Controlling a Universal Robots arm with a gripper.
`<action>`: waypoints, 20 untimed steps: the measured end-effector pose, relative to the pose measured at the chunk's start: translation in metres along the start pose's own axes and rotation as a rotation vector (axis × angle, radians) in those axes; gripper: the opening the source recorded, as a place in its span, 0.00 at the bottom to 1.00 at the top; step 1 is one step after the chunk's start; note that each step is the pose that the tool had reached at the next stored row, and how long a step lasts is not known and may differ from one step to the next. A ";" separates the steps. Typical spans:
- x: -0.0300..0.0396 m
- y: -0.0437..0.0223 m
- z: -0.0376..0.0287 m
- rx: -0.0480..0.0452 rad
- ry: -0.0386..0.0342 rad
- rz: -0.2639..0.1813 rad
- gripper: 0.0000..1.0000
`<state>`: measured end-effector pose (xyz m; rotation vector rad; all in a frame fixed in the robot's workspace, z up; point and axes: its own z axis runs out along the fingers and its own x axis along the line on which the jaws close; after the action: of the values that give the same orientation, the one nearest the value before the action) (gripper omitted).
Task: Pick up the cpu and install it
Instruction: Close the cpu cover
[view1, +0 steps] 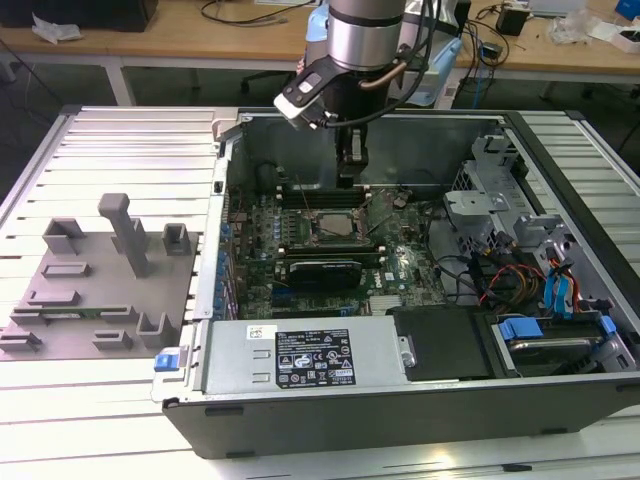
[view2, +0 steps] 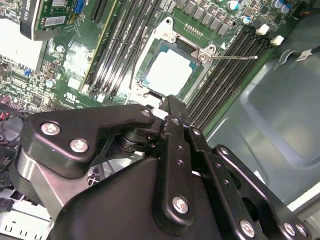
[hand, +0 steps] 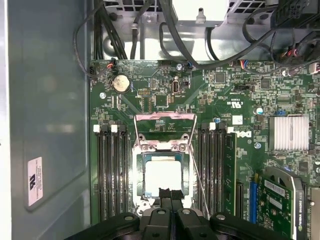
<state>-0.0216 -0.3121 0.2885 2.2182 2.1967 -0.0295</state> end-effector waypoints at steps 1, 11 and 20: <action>-0.0001 0.0000 -0.0021 0.0001 -0.0001 0.000 0.11; -0.0003 0.0010 -0.0121 0.0001 -0.0001 0.000 0.11; -0.0002 0.0183 -0.0121 0.0000 0.0000 0.000 0.11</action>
<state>-0.0033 -0.3121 0.3006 2.2181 2.1968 -0.0295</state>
